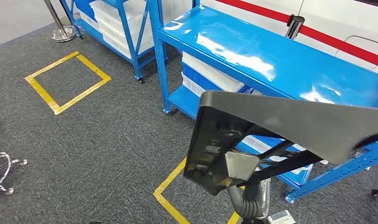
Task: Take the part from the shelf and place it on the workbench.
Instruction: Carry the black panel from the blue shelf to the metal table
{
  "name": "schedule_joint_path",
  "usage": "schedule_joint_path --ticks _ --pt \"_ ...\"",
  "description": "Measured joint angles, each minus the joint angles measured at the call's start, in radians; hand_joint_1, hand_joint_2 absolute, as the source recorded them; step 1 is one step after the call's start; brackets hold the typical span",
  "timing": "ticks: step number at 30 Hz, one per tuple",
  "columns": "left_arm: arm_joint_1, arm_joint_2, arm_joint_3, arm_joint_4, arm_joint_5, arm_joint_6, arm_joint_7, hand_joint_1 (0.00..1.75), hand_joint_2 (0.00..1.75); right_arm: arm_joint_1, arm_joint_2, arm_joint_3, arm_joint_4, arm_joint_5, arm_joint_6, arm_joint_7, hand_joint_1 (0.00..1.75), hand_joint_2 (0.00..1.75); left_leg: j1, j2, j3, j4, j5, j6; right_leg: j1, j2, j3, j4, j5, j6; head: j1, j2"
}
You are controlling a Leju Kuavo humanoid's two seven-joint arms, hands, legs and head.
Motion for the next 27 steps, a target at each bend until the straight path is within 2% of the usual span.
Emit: schedule_joint_path --ticks 1,2,3,5,7,9,11,12,13,14,15,16,18,19,20,22,23,24,25,27 --pt "0.000 -0.008 -0.002 0.000 -0.005 0.001 0.000 0.00 1.75 0.002 0.002 -0.018 -0.005 0.008 0.023 0.000 1.75 1.75 0.001 -0.012 0.000 0.002 0.000 -0.002 -0.005 0.010 0.029 -0.065 0.031 0.011 0.000 0.000" --pt "-0.001 -0.014 -0.004 0.000 -0.011 0.001 0.000 0.00 1.75 0.005 0.008 -0.038 -0.010 0.021 0.054 0.000 1.75 1.75 0.000 -0.023 -0.002 0.007 0.000 -0.007 -0.011 0.033 0.061 -0.140 0.062 0.021 0.002 0.000" --pt "-0.003 -0.017 -0.007 0.000 -0.017 0.001 0.000 0.00 1.75 0.011 0.020 -0.060 -0.015 0.042 0.090 0.000 1.75 1.75 -0.001 -0.034 -0.005 0.013 -0.002 -0.013 -0.016 0.052 0.084 -0.199 0.087 0.023 0.002 0.000" --pt "-0.006 -0.019 -0.010 -0.002 -0.018 -0.002 0.000 0.00 1.75 0.022 0.051 -0.100 -0.023 0.088 0.145 0.000 1.75 1.75 -0.002 -0.052 -0.015 0.023 -0.005 -0.027 -0.016 0.071 0.102 -0.244 0.104 0.012 0.000 0.000" --pt "-0.007 -0.016 -0.008 -0.003 -0.002 -0.010 0.000 0.00 1.75 0.020 0.082 -0.124 -0.024 0.131 0.171 0.000 1.75 1.75 0.004 -0.062 -0.023 0.027 -0.004 -0.039 -0.014 0.053 0.105 -0.242 0.108 -0.007 -0.003 0.000" --pt "-0.009 -0.011 0.001 -0.003 0.023 -0.017 0.000 0.00 1.75 -0.010 0.110 -0.132 -0.010 0.157 0.185 0.000 1.75 1.75 0.008 -0.033 -0.044 0.064 -0.028 -0.048 -0.016 0.037 0.105 -0.243 0.114 -0.022 -0.006 0.000" --pt "-0.014 -0.005 0.015 -0.004 0.045 -0.019 0.000 0.00 1.75 -0.063 0.136 -0.131 0.028 0.165 0.192 0.000 1.75 1.75 0.008 0.013 -0.099 0.179 -0.088 -0.055 -0.011 0.020 0.104 -0.244 0.115 -0.031 -0.010 0.000" --pt "-0.017 -0.001 0.023 -0.004 0.053 -0.020 0.000 0.00 1.75 -0.090 0.147 -0.129 0.052 0.166 0.193 0.000 1.75 1.75 0.009 0.024 -0.132 0.246 -0.116 -0.058 -0.006 0.010 0.104 -0.244 0.114 -0.034 -0.011 0.000" --pt "-0.018 0.003 0.030 -0.004 0.058 -0.020 0.000 0.00 1.75 -0.113 0.156 -0.128 0.074 0.165 0.193 0.000 1.75 1.75 0.009 0.030 -0.157 0.295 -0.131 -0.059 -0.003 -0.001 0.104 -0.243 0.113 -0.035 -0.011 0.000" --pt "-0.018 0.006 0.036 -0.004 0.060 -0.020 0.000 0.00 1.75 -0.131 0.163 -0.127 0.092 0.165 0.193 0.000 1.75 1.75 0.009 0.032 -0.165 0.310 -0.127 -0.059 0.000 -0.013 0.105 -0.243 0.112 -0.037 -0.011 0.000" --pt "-0.018 0.009 0.041 -0.004 0.062 -0.020 0.000 0.00 1.75 -0.144 0.168 -0.127 0.106 0.164 0.193 0.000 1.75 1.75 0.008 0.036 -0.153 0.283 -0.105 -0.056 0.002 -0.025 0.106 -0.243 0.111 -0.039 -0.011 0.000" --pt "-0.018 0.012 0.045 -0.004 0.062 -0.020 0.001 0.00 1.75 -0.154 0.173 -0.126 0.117 0.163 0.193 0.000 1.75 1.75 0.007 0.046 -0.122 0.223 -0.072 -0.050 0.004 -0.036 0.107 -0.243 0.109 -0.040 -0.011 0.000" --pt "-0.019 0.016 0.051 -0.007 0.062 -0.019 0.001 0.00 1.75 -0.169 0.180 -0.126 0.130 0.160 0.193 0.000 1.75 1.75 -0.002 0.083 -0.055 0.092 -0.023 -0.036 0.011 -0.056 0.109 -0.243 0.105 -0.039 -0.010 0.000" --pt "-0.019 0.018 0.053 -0.008 0.062 -0.018 0.001 0.00 1.75 -0.174 0.182 -0.126 0.135 0.159 0.193 0.000 1.75 1.75 -0.007 0.095 -0.037 0.055 -0.013 -0.030 0.014 -0.064 0.109 -0.243 0.103 -0.036 -0.010 0.000" --pt "-0.019 0.019 0.056 -0.009 0.063 -0.016 0.000 0.00 1.75 -0.178 0.183 -0.125 0.140 0.158 0.192 0.000 1.75 1.75 -0.012 0.098 -0.032 0.042 -0.013 -0.026 0.016 -0.073 0.109 -0.244 0.101 -0.033 -0.010 0.000" --pt "-0.016 0.020 0.061 -0.009 0.065 -0.010 0.000 0.00 1.75 -0.184 0.187 -0.125 0.148 0.153 0.192 0.001 1.75 1.75 -0.015 0.078 -0.032 0.035 -0.008 -0.016 0.019 -0.088 0.109 -0.247 0.098 -0.025 -0.011 0.000" --pt "-0.013 0.020 0.064 -0.009 0.066 -0.007 0.000 0.00 1.75 -0.187 0.188 -0.125 0.152 0.150 0.192 0.002 1.75 1.75 -0.014 0.070 -0.028 0.026 -0.004 -0.011 0.019 -0.085 0.108 -0.242 0.093 -0.022 -0.009 0.000" --pt "-0.011 0.019 0.067 -0.009 0.067 -0.004 0.000 0.00 1.75 -0.190 0.190 -0.126 0.154 0.148 0.192 0.002 1.75 1.75 -0.011 0.061 -0.023 0.017 0.001 -0.004 0.019 -0.071 0.100 -0.221 0.079 -0.020 -0.009 0.000" --pt "-0.008 0.019 0.070 -0.009 0.069 -0.002 0.000 0.00 1.75 -0.192 0.191 -0.126 0.157 0.148 0.192 0.003 1.75 1.75 -0.007 0.052 -0.018 0.010 0.006 0.001 0.018 -0.051 0.079 -0.176 0.055 -0.022 -0.006 0.000" --pt "-0.004 0.017 0.074 -0.009 0.071 0.000 0.000 0.00 1.75 -0.189 0.191 -0.126 0.162 0.148 0.192 0.004 1.75 1.75 -0.006 0.032 -0.018 0.008 0.008 0.005 0.011 -0.013 0.014 -0.040 0.000 -0.027 -0.002 0.000"
